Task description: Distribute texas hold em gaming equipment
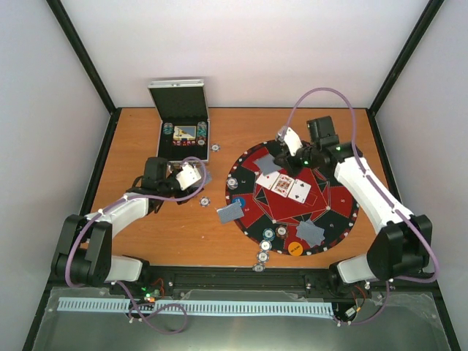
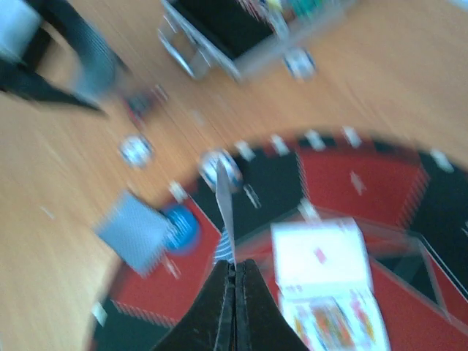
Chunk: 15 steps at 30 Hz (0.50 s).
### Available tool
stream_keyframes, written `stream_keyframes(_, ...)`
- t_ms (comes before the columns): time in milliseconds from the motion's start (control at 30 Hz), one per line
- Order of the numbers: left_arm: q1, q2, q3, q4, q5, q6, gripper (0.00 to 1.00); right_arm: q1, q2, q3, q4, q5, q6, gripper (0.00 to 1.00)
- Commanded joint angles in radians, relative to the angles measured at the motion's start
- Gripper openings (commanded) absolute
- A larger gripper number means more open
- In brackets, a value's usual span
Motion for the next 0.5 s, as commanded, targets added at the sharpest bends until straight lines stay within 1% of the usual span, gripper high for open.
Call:
stream_keyframes(0,0.007,0.010,0.054,0.021,0.032,-0.011,0.53,0.088,-0.010,-0.134,0.612,-0.456,0.327,0.03)
stream_keyframes(33,0.007,0.009,0.055,0.022,0.033,-0.016,0.53,0.123,0.019,-0.144,0.702,-0.462,0.365,0.03)
stream_keyframes(67,0.008,0.010,0.055,0.023,0.036,-0.021,0.53,0.154,0.051,-0.143,0.739,-0.462,0.386,0.03)
stream_keyframes(133,0.007,0.007,0.055,0.023,0.038,-0.026,0.53,0.198,0.120,-0.119,0.795,-0.474,0.438,0.03)
stream_keyframes(233,0.007,0.003,0.049,0.023,0.043,-0.025,0.53,0.224,0.201,-0.090,0.863,-0.502,0.538,0.03)
stream_keyframes(333,0.007,-0.001,0.043,0.029,0.044,-0.027,0.53,0.239,0.259,-0.064,0.895,-0.526,0.577,0.03)
stream_keyframes(467,0.007,-0.003,0.043,0.034,0.044,-0.028,0.53,0.265,0.327,-0.006,0.832,-0.513,0.552,0.03)
